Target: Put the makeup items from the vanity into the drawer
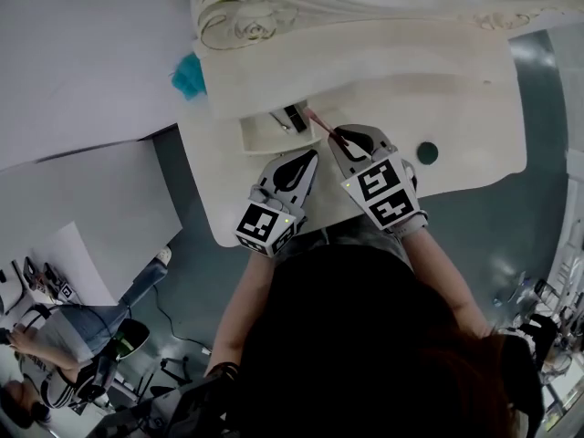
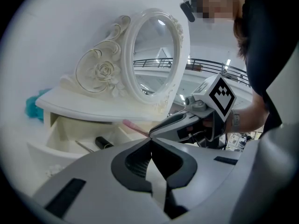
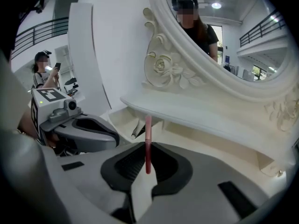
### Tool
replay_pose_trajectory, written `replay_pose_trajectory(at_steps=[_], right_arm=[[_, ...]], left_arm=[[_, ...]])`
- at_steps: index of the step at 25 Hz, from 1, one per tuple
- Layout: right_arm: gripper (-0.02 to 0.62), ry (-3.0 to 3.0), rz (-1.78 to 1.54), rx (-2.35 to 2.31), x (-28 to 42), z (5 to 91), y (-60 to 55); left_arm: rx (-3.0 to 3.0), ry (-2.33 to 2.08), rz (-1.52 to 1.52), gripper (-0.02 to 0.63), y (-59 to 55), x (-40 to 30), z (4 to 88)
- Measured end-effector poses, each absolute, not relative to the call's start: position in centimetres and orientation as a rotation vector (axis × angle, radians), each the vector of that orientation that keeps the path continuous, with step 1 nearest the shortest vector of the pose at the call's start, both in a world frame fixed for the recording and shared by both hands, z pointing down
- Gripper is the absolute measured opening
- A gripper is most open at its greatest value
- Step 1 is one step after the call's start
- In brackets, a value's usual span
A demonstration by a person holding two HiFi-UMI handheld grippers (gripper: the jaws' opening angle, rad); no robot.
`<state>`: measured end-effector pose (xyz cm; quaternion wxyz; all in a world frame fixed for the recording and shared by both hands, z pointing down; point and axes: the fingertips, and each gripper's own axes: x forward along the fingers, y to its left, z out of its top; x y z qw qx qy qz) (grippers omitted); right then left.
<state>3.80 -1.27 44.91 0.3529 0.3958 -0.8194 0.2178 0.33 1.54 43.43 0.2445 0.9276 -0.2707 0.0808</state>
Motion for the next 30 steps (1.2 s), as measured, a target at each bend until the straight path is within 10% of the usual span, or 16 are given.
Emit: replay_pose_trajectory(at_steps=[30], right_arm=[[0.054, -2.046, 0.43, 0.601, -5.9, 47.0, -4.0]], left_arm=[[2.373, -1.156, 0.093, 0.014, 0.7, -10.5, 43.1]])
